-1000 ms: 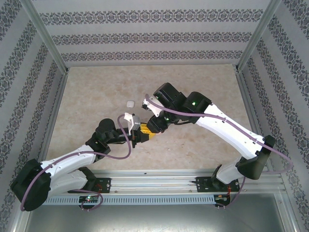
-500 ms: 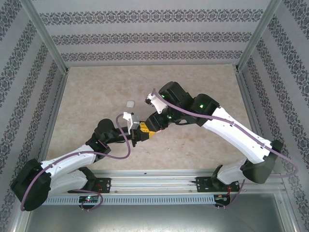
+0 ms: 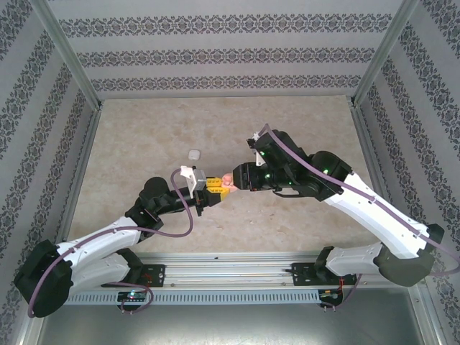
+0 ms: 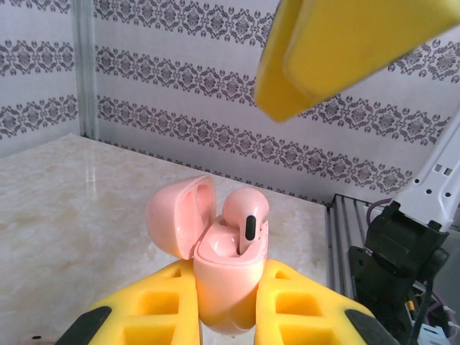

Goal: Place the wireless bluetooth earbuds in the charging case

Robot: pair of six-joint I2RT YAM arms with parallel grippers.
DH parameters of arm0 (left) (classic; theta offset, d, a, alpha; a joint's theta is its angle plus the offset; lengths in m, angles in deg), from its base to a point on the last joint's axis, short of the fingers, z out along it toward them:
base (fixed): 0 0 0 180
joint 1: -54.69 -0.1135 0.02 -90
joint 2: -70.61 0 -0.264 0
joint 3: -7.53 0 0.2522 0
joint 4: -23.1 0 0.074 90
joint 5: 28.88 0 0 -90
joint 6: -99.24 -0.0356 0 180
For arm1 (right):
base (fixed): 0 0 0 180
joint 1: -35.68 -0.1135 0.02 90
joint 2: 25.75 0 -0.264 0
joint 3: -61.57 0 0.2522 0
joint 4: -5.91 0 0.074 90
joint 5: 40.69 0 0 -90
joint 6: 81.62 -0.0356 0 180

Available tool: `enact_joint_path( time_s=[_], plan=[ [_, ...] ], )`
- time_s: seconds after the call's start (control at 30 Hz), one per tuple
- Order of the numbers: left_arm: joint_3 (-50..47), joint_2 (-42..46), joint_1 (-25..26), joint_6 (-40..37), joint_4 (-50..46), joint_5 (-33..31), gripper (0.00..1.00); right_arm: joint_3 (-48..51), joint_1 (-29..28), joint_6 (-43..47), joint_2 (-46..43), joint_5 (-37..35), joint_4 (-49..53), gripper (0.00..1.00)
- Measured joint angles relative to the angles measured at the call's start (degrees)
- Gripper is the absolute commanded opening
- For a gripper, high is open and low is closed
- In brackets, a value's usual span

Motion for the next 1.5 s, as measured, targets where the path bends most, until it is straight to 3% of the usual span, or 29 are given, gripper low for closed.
enact_joint_path(
  time_s=[0.4,1.2,1.5],
  plan=[
    [0.2,0.2,0.0,-2.0,-0.8,-1.7,0.00,0.0,-0.3,-6.8,5.4,-0.5,-0.3,0.39],
    [0.2,0.2,0.0,-3.1,-2.6,-1.9,0.00,-2.5,-0.3,-5.5,10.0,0.8,0.3,0.24],
    [0.2,0.3,0.0,-3.1,-2.6,-2.4,0.00,-6.6,-0.4,-1.1,13.0,0.8,3.5,0.30]
  ],
)
